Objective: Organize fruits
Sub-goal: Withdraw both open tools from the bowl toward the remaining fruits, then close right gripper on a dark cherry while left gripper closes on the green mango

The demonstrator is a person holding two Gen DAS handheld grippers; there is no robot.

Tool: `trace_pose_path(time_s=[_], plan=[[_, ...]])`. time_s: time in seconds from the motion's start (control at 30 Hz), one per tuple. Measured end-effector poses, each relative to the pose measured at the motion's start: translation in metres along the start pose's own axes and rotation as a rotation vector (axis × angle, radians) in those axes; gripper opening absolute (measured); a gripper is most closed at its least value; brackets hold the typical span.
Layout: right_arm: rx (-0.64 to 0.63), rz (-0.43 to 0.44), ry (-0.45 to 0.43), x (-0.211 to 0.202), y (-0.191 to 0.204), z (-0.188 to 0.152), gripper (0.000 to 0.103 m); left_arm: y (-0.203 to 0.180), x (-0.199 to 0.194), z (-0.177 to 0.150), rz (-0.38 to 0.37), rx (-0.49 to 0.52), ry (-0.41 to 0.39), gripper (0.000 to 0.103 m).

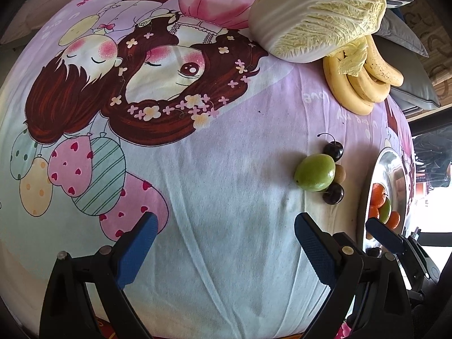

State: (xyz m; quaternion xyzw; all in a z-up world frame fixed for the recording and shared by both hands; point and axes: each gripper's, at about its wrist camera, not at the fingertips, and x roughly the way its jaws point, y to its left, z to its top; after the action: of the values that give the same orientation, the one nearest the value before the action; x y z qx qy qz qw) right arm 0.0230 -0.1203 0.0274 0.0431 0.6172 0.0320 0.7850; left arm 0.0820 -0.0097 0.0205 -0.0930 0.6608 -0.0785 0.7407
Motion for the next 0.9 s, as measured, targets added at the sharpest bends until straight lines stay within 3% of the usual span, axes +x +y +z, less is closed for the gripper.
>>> trace_pose_path(time_s=[0.07,0.63,0.9], plan=[[-0.004,0.001,0.001,0.002,0.0,0.001,0.067,-0.003,0.003,0.003,-0.002,-0.005,-0.002,0.097],[0.058,0.063,-0.009,0.009,-0.026,0.016,0.049,-0.04,0.015,0.031,-0.027,0.013,-0.038,0.097],[0.076,0.093,0.01,0.014,-0.033,0.023,0.038,-0.058,0.022,0.033,-0.051,0.055,-0.021,0.087]])
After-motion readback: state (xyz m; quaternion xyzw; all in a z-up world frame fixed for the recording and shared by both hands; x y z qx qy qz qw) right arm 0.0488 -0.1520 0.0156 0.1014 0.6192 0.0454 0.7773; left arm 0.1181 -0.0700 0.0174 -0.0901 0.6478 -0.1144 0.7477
